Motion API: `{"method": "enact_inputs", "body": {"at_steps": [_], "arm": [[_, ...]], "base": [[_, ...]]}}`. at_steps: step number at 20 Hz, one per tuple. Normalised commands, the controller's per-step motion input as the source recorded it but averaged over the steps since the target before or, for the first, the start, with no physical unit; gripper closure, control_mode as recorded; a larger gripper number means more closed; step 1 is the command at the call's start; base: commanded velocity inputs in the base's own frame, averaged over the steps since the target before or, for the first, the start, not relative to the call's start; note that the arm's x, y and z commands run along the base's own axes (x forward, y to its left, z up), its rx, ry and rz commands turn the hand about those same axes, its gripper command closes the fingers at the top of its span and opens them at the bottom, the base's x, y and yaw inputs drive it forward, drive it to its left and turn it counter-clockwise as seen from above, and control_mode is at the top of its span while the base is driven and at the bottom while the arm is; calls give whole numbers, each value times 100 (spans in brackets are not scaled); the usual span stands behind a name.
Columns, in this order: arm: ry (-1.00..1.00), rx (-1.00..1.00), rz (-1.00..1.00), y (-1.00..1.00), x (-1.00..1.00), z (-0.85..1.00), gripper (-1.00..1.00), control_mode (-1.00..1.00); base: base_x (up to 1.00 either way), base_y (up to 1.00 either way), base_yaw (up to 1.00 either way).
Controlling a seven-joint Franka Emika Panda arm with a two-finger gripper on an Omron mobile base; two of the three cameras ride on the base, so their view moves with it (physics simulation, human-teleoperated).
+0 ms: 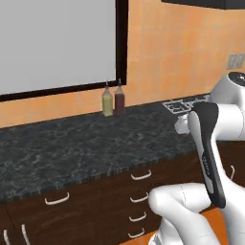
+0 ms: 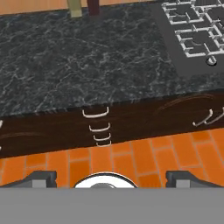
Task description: Navigate to the stove.
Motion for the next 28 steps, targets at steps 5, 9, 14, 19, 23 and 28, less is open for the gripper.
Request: {"method": "enact_inputs", "body": {"at_steps": [5,9,14,19,23,28], "arm": [[0,0,0,0,0,0,-100,100],[0,0,0,0,0,0,-100,100],[0,0,0,0,0,0,-100,100],[0,0,0,0,0,0,-100,100],[0,0,0,0,0,0,-100,100],[0,0,0,0,0,0,-100,100]], "base": [[29,-100,32],[26,-100,25],[29,-100,14],[75,-87,4],[82,-63,0],[97,-6,0]]}}
